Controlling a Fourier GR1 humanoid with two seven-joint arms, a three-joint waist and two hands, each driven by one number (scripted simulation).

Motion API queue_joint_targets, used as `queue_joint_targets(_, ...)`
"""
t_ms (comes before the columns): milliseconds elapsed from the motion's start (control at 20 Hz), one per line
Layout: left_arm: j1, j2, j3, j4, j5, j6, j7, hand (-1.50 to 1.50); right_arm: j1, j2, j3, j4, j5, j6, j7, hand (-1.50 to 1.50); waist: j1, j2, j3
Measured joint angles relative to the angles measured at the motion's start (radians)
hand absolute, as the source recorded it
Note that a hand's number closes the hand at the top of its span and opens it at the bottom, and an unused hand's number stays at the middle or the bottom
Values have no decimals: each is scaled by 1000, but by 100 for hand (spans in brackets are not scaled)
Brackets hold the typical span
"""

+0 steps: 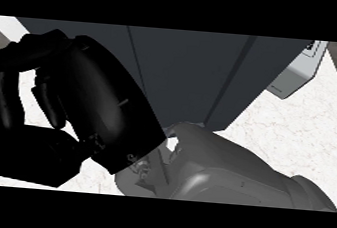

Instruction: Pick up the wine, place it into the cabinet and close the cabinet

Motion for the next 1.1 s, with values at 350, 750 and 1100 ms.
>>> queue_joint_targets(350,12,-20,30,-8,-15,-11,11,-150,-84,9,-132,267,-22,114,-139,150,-4,-6,-1)
queue_joint_targets(750,-24,-22,67,22,-15,-26,53,-150,-110,7,-202,420,-64,231,-279,150,-6,-23,-8)
queue_joint_targets(1100,-49,-41,51,7,-34,-1,75,-150,-96,-11,-209,480,-38,294,-400,150,0,-40,-11)
